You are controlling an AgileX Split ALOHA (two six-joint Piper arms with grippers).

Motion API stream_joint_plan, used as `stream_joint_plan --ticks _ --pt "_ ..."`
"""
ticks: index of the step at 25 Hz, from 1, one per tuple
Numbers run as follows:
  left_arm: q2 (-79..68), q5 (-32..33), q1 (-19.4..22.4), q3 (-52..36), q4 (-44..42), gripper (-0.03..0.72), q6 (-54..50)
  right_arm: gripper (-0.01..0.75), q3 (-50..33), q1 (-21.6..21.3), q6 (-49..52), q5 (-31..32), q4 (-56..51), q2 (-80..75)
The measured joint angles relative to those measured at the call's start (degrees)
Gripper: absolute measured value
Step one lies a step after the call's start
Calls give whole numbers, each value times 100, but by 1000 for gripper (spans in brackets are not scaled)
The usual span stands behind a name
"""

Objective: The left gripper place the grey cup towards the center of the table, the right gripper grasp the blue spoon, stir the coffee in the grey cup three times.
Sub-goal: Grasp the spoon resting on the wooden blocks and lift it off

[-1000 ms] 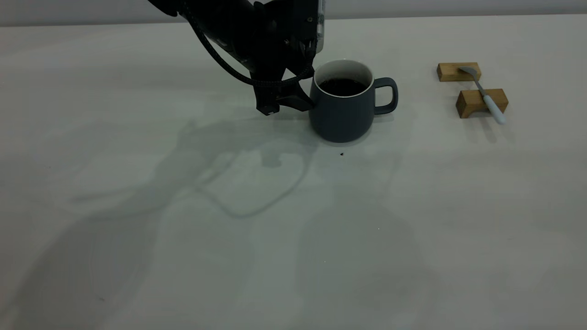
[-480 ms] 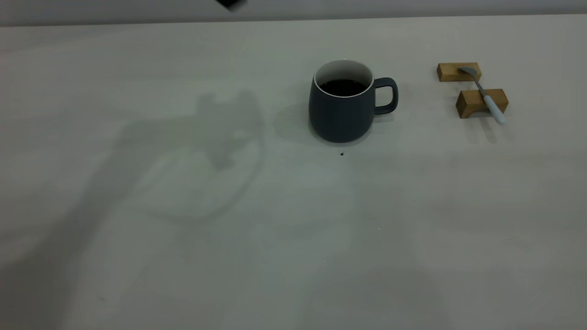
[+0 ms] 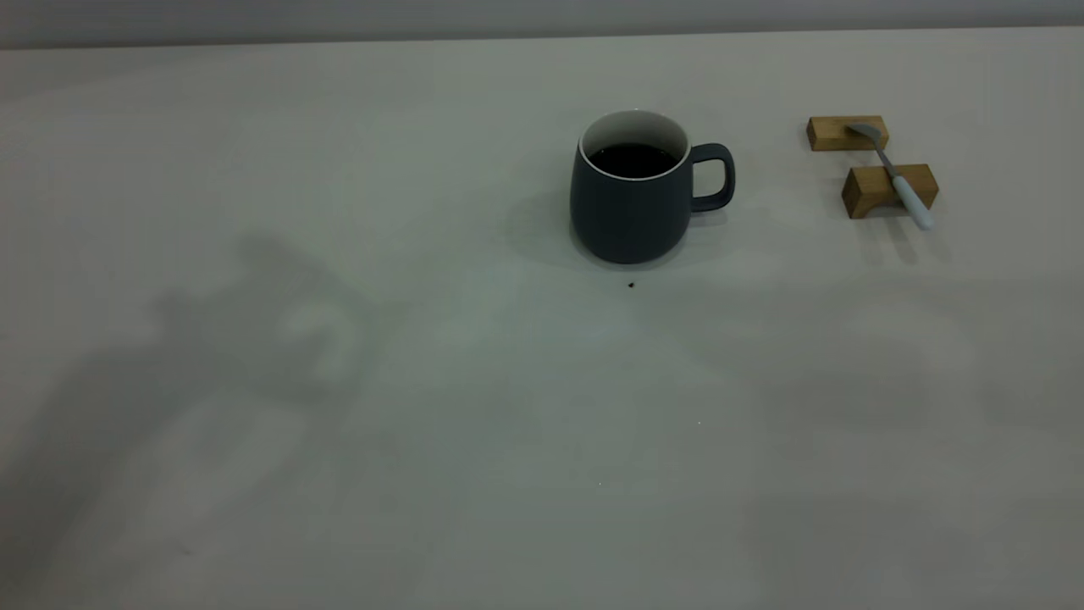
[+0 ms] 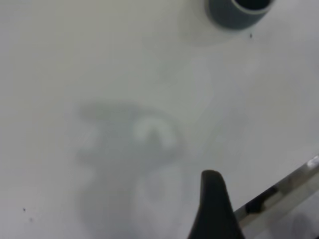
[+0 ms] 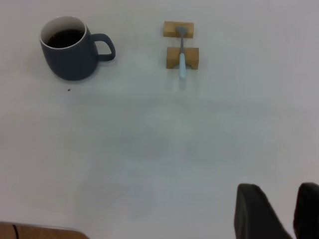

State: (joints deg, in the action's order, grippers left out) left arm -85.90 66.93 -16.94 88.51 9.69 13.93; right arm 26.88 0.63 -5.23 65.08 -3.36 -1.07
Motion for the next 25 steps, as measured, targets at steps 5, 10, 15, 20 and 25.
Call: stream_joint_plan --ticks 5,10,15,20,25 --pt "1545 0 0 -1209 -24 585 -168 237 0 0 0 0 0 0" --pt "2904 0 0 -2903 -141 585 -260 237 0 0 0 0 0 0" --pt "4074 -31 0 -4483 -278 585 -351 237 0 0 0 0 0 0" --pt "5018 -217 0 -5586 -449 585 -379 237 0 0 0 0 0 0" --pt "5717 -272 0 -6043 -493 585 -633 237 0 0 0 0 0 0"
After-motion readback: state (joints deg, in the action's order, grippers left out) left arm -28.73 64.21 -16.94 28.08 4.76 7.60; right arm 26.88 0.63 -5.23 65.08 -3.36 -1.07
